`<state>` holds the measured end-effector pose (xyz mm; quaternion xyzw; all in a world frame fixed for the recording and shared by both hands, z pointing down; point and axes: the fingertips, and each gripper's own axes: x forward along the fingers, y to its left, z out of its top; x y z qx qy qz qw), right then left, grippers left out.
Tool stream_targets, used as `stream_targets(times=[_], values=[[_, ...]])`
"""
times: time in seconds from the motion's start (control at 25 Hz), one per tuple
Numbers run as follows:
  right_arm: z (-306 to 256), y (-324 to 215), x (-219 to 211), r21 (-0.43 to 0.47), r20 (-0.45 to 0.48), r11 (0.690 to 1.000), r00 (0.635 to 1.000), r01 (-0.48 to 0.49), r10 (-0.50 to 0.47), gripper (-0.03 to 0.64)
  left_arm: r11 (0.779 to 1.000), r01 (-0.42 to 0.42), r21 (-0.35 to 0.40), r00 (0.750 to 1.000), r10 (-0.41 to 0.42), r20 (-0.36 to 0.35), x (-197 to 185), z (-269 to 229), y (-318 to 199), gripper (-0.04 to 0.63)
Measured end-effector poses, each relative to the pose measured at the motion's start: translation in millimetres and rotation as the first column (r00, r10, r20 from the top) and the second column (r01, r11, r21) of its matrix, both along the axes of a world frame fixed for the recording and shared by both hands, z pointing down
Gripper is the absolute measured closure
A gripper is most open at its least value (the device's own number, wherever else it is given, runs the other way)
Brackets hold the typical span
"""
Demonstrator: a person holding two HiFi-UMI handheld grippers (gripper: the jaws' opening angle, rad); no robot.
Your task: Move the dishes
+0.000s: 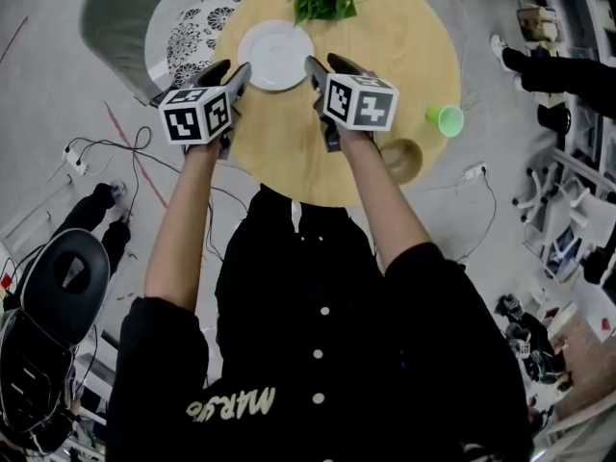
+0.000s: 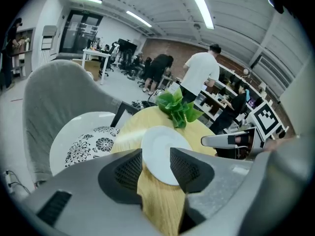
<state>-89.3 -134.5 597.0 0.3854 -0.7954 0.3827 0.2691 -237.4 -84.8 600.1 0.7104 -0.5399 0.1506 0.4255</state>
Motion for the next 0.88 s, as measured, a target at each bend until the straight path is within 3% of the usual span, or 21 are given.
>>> stream_targets(times=[0.24,0.88], values=[[23,-6,-8,-0.052,-0.001,0.999,1.000,-0.005,0.005,0.453,1.000,0.009,-0.029,1.000,-0.009,0.012,-2,15,-10,0.426],[48,-14,-18,-0.089,0.013,0.996,1.000,0.013,-0.012,0.468,0.995,0.056,-0.082,0.998,-0.057,-0.002,-3,38,-25,0.445]])
